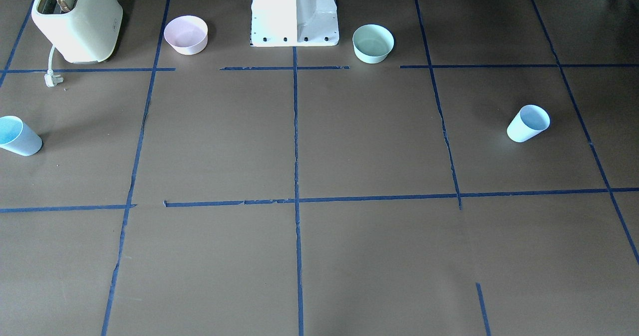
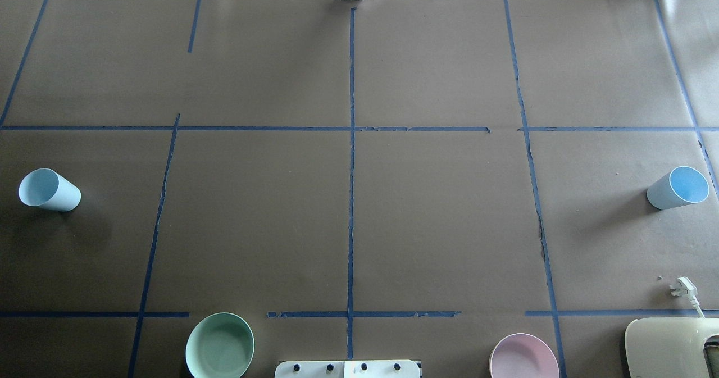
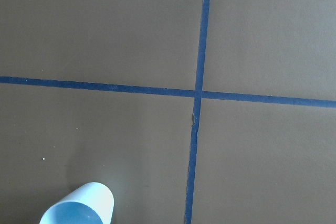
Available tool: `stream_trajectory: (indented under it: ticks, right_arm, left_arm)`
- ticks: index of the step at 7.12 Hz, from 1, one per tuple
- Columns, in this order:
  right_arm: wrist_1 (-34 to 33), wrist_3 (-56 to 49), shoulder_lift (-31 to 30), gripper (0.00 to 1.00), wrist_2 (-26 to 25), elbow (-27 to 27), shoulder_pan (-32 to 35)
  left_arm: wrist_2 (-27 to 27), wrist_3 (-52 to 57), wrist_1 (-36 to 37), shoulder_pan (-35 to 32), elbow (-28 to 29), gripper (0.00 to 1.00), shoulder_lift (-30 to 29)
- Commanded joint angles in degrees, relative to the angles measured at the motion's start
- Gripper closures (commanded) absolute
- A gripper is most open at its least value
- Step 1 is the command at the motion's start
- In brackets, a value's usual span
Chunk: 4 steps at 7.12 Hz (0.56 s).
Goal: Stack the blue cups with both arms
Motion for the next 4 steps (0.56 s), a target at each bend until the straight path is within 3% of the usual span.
stream_trajectory:
  ticks: [1, 4]
  right_arm:
    - [-1.39, -0.23, -0.59, 0.0, 0.34, 1.22, 0.01]
    - [-0.95, -0.14, -0.59, 0.0, 0.87, 1.22, -0.08]
  left_arm:
    - [-0.4, 0.06, 0.14, 0.65, 0.32, 0.0, -0.04]
    - [-0.67, -0.02, -0.99, 1.01, 0.23, 0.0, 0.66]
